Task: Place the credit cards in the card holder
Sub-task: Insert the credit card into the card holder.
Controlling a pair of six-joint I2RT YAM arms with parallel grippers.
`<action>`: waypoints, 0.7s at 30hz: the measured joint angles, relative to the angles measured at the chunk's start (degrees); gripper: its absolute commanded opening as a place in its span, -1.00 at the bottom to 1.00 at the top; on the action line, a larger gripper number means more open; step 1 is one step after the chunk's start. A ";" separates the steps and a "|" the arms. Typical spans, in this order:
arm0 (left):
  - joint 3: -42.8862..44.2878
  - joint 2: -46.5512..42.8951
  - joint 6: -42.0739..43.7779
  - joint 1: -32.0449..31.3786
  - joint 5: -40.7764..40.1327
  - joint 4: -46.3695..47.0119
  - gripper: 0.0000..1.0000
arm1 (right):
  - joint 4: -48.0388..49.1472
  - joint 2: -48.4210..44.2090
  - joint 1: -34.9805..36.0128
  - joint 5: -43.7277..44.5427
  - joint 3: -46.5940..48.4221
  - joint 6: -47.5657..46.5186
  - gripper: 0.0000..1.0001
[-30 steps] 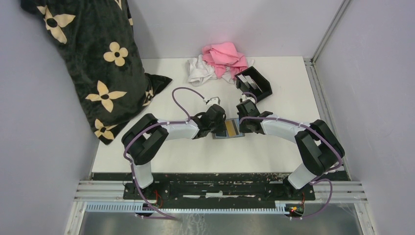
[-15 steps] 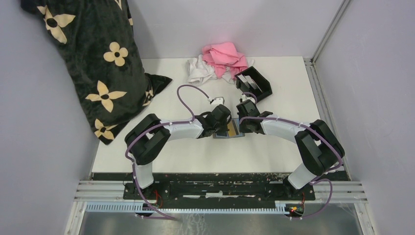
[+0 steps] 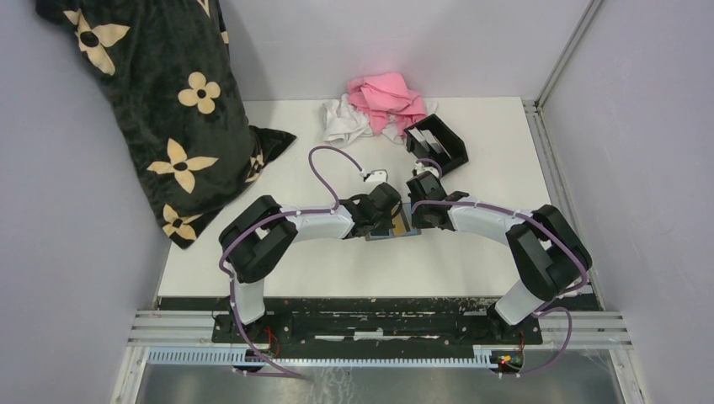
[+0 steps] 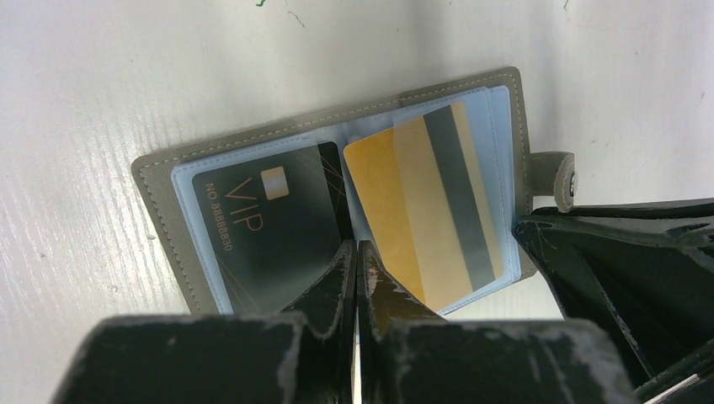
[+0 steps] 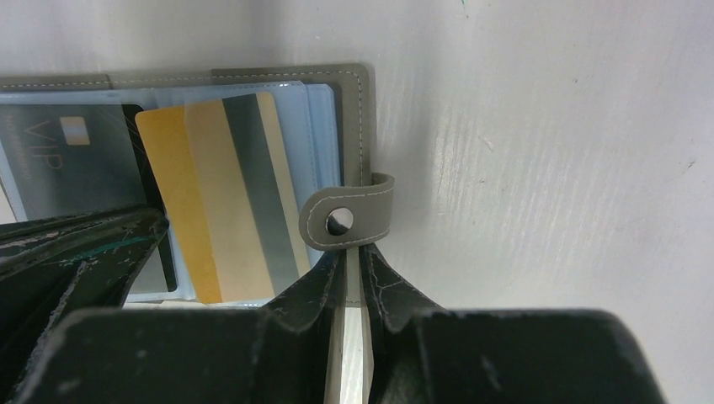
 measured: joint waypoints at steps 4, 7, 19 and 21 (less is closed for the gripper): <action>0.07 0.11 0.00 0.00 -0.26 -0.04 -0.94 | 0.11 0.09 0.00 -0.02 0.00 0.02 -0.70; 0.76 0.87 0.00 0.00 -0.74 0.02 -0.94 | 0.35 0.22 0.00 -0.02 0.00 0.02 -0.70; 2.16 2.25 0.04 0.00 -1.36 0.37 -0.94 | 0.59 0.28 0.00 -0.04 0.00 0.04 -0.71; 2.16 2.25 0.17 0.00 -1.36 0.46 -0.94 | 0.63 0.31 0.00 -0.04 0.00 0.07 -0.71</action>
